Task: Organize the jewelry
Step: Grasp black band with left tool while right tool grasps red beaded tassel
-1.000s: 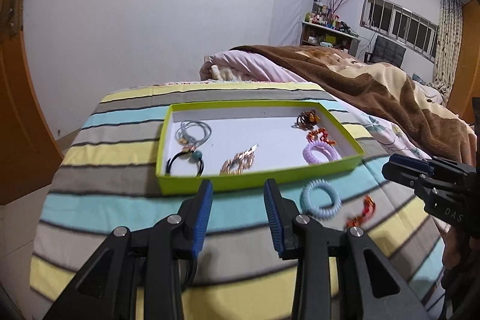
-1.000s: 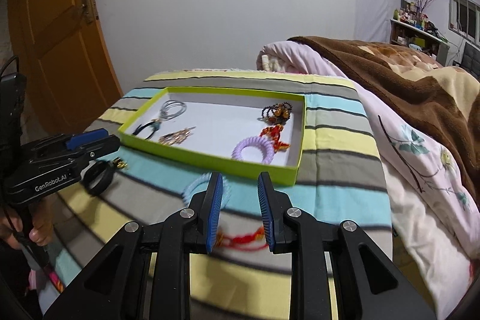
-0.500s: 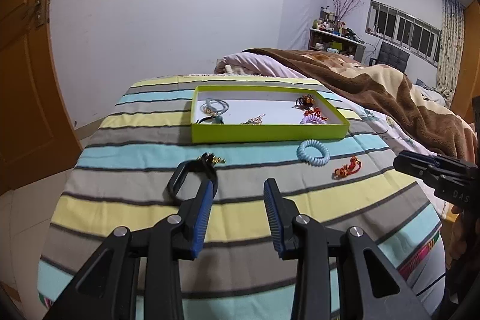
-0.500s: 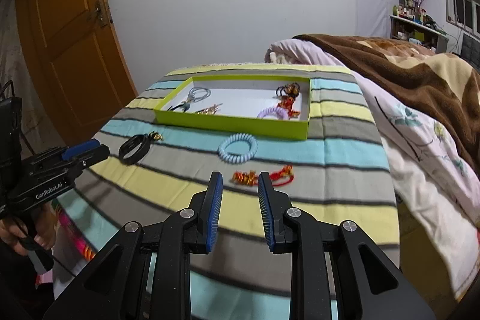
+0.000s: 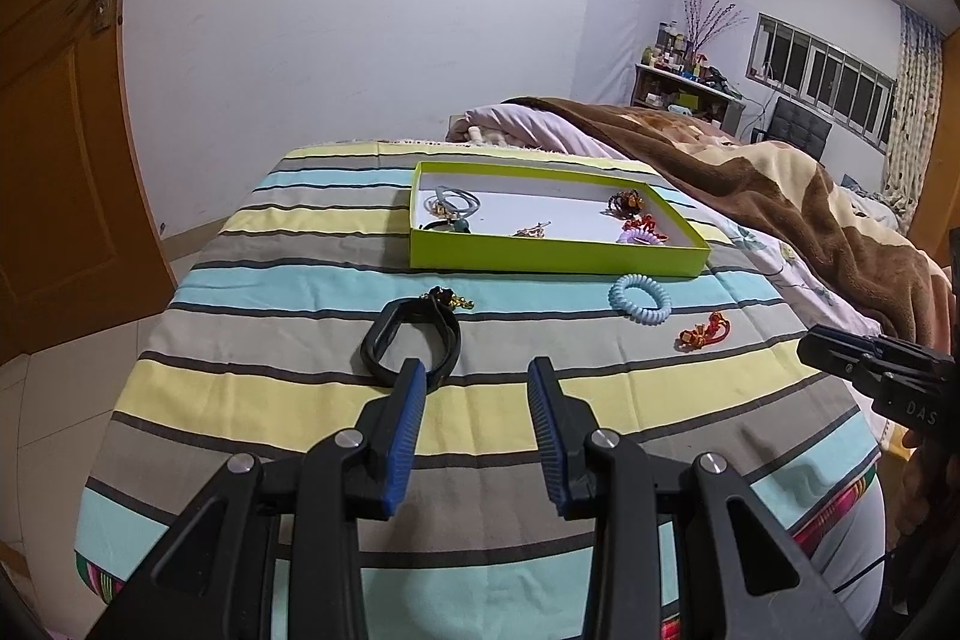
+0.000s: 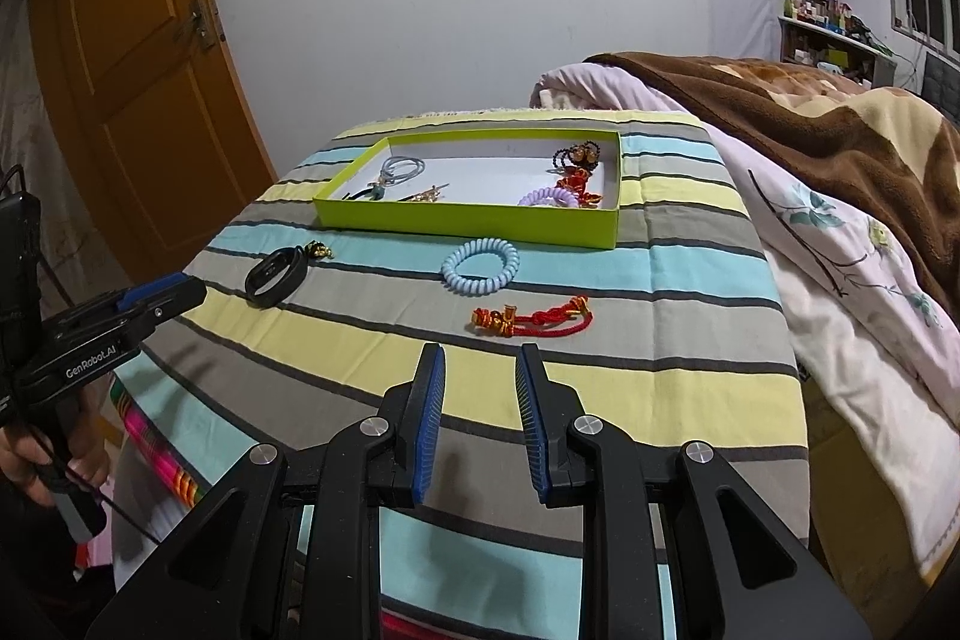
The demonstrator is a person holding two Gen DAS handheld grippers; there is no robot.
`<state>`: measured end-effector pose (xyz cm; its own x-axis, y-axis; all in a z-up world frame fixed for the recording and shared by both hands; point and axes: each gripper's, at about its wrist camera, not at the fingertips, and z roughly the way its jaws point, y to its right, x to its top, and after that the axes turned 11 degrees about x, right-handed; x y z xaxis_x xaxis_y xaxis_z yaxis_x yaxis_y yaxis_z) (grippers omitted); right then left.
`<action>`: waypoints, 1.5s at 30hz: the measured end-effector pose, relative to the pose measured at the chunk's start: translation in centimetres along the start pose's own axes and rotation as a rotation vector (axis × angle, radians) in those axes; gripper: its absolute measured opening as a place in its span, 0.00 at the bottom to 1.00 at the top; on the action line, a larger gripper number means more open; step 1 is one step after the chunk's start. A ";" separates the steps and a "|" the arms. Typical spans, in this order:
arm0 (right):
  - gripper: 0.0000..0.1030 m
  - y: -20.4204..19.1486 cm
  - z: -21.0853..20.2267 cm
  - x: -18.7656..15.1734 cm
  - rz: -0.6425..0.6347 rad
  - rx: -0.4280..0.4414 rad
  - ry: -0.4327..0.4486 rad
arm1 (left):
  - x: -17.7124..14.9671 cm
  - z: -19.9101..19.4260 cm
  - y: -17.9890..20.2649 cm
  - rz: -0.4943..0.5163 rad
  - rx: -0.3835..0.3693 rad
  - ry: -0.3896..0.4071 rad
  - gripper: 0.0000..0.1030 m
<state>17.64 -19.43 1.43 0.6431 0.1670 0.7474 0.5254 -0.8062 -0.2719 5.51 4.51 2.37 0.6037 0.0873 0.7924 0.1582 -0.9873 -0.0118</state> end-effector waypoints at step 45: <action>0.26 1.0 10.4 2.2 -0.071 -0.110 -0.192 | 1.0 9.1 1.9 0.100 0.025 -0.171 0.36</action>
<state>25.42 -13.97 -3.48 0.7061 0.3222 0.6306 0.5162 -0.8438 -0.1469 13.52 3.91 -2.41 0.7412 0.0124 0.6711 0.1085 -0.9889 -0.1017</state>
